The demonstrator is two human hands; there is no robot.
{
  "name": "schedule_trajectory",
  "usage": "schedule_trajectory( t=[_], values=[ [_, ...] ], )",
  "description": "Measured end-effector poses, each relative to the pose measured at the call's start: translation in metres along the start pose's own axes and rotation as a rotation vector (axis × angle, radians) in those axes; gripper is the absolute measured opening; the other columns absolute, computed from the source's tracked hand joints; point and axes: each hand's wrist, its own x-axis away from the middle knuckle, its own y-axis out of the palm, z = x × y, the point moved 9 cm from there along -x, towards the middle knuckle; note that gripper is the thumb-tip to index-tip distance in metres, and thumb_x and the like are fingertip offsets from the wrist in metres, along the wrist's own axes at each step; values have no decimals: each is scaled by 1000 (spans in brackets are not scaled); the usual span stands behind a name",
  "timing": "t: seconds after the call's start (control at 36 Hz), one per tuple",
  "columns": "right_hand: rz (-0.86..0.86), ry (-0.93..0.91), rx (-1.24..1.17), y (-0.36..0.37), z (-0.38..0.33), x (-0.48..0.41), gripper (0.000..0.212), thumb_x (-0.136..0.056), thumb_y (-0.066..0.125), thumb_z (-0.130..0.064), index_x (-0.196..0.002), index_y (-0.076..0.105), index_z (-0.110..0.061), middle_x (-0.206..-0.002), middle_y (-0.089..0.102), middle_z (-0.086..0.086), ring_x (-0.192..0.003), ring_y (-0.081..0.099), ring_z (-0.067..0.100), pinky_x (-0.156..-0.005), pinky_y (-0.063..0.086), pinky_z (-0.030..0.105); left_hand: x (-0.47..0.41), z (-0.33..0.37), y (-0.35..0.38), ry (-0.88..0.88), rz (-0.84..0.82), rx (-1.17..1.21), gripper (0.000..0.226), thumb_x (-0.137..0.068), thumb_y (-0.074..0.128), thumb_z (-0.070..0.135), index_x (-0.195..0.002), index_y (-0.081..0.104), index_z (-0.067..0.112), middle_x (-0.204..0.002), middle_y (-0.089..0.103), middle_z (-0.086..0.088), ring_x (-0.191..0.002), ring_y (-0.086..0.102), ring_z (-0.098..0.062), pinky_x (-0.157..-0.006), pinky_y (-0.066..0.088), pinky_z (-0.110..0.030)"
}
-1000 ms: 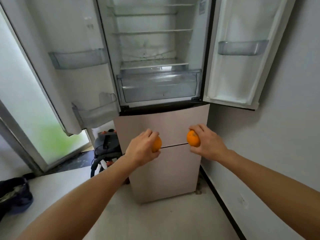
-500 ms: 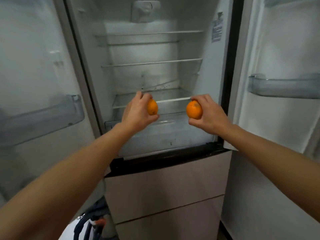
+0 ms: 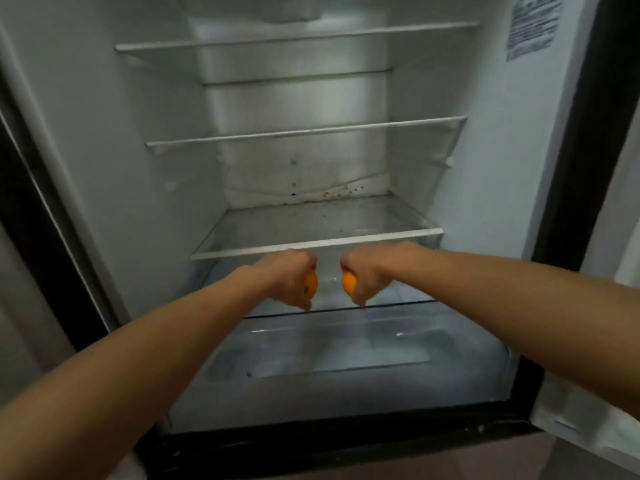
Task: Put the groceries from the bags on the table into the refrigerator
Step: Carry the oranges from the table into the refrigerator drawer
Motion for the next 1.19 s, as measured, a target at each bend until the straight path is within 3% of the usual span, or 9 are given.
schedule_trajectory(
  t=[0.11,0.19,0.31,0.53,0.72,0.83,0.92,1.06,1.19],
  values=[
    [-187,47,31,26,3,-30,53,-79,76,-40,-120,56,-13,-85,55,7,-69,57,22,-60,50,35,-24,-10,23,0,-106,0,53,-66,83,41,-105,52,26,-105,61,0,-92,58,-21,-72,47,-33],
    [-232,57,76,34,5,-50,61,-83,73,-41,-132,51,-14,-87,54,4,-65,53,20,-64,48,36,-40,-11,36,25,-146,-32,56,-69,81,41,-113,51,23,-109,59,-1,-96,57,-23,-74,47,-34],
    [-194,34,106,38,8,-72,70,-84,70,-41,-141,37,-18,-131,53,10,-97,59,29,-73,49,40,-61,-7,53,88,-185,-17,57,-71,81,35,-116,51,17,-115,55,-7,-99,57,-26,-76,47,-35],
    [-234,70,49,63,22,-86,79,-88,62,-32,-153,17,-23,-139,43,14,-118,54,36,-93,50,43,-89,-7,75,110,-220,14,50,-82,66,29,-126,46,15,-122,51,-12,-104,57,-32,-80,49,-37],
    [-190,134,64,50,34,-74,79,-86,68,-36,-149,26,-13,-136,51,15,-119,55,34,-95,50,43,-88,-13,65,83,-185,2,59,-87,63,37,-137,40,15,-128,48,-11,-110,56,-31,-79,46,-34],
    [-155,152,62,29,44,-52,59,-88,68,-37,-135,51,-7,-129,60,14,-114,59,30,-95,51,40,-78,-8,48,123,-141,-60,45,-89,62,37,-123,48,11,-117,50,-13,-103,56,-31,-72,42,-34],
    [-135,137,70,13,41,-34,56,-90,66,-42,-132,53,-8,-125,60,10,-109,58,28,-93,50,38,-65,-8,41,114,-178,-58,33,-88,58,32,-114,57,11,-109,57,-10,-92,59,-28,-73,49,-37],
    [-15,61,79,-16,18,-19,30,-92,63,-38,-94,57,-10,-88,57,4,-88,56,24,-74,47,32,-35,-9,22,53,-184,-110,21,-89,55,32,-96,60,13,-100,62,-10,-89,60,-28,-80,52,-38],
    [197,-53,157,-46,-17,-7,37,-91,63,-38,-122,60,-17,-111,63,7,-96,61,25,-76,52,34,12,-25,-14,-51,-53,-191,30,-94,54,32,-117,59,14,-112,60,-10,-99,60,-29,-75,48,-35]
  ],
)
